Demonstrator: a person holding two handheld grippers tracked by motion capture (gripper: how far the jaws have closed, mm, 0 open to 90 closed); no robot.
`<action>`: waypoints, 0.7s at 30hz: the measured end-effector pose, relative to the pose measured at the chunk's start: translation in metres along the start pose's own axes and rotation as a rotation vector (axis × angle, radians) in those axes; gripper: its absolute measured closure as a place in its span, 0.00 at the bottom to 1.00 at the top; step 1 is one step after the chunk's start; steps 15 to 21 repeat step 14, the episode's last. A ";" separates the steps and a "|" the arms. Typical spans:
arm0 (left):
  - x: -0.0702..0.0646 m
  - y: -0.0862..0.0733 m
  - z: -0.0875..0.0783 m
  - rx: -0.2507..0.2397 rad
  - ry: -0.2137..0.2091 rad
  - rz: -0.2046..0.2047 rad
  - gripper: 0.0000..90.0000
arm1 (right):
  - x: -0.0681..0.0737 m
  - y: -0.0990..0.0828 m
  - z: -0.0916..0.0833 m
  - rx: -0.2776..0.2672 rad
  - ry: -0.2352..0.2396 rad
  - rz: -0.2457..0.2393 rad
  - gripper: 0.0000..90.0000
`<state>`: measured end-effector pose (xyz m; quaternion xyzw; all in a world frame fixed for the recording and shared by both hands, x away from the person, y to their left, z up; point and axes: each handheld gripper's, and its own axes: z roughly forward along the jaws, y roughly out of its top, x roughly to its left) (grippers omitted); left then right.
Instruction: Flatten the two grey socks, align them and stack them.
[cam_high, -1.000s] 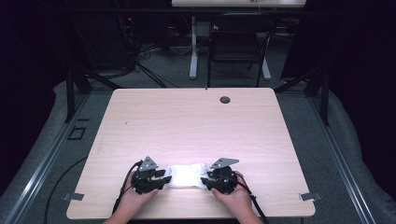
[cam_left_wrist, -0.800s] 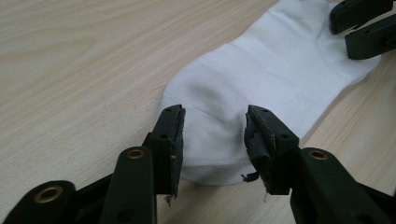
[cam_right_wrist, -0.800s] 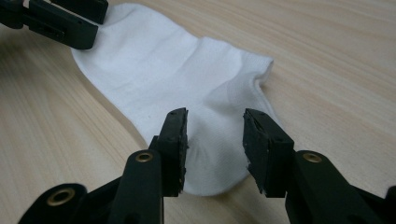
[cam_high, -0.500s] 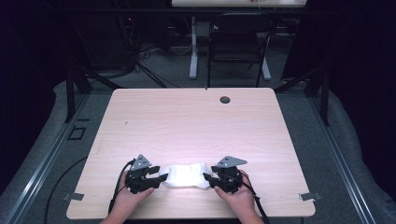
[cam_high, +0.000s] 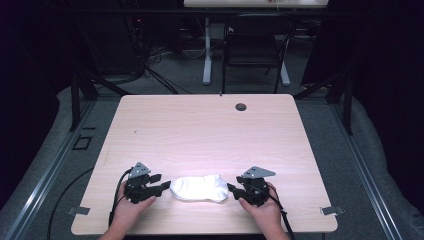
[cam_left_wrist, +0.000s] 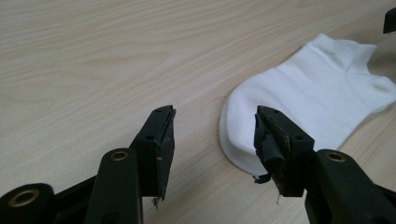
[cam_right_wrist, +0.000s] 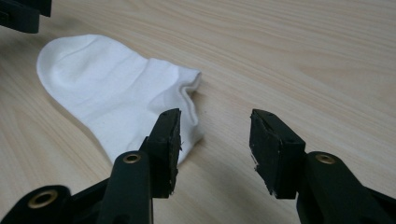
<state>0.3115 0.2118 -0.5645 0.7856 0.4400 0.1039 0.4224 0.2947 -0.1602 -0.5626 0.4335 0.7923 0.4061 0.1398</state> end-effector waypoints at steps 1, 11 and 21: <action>0.000 0.000 0.000 0.000 0.000 -0.002 0.54 | -0.002 -0.001 0.000 -0.001 -0.002 0.003 0.59; 0.005 0.000 0.000 -0.012 0.040 0.001 0.53 | -0.012 -0.006 0.000 -0.012 -0.045 0.035 0.58; 0.006 0.000 -0.001 -0.015 0.050 -0.001 0.52 | -0.015 -0.007 -0.002 -0.024 -0.058 0.034 0.58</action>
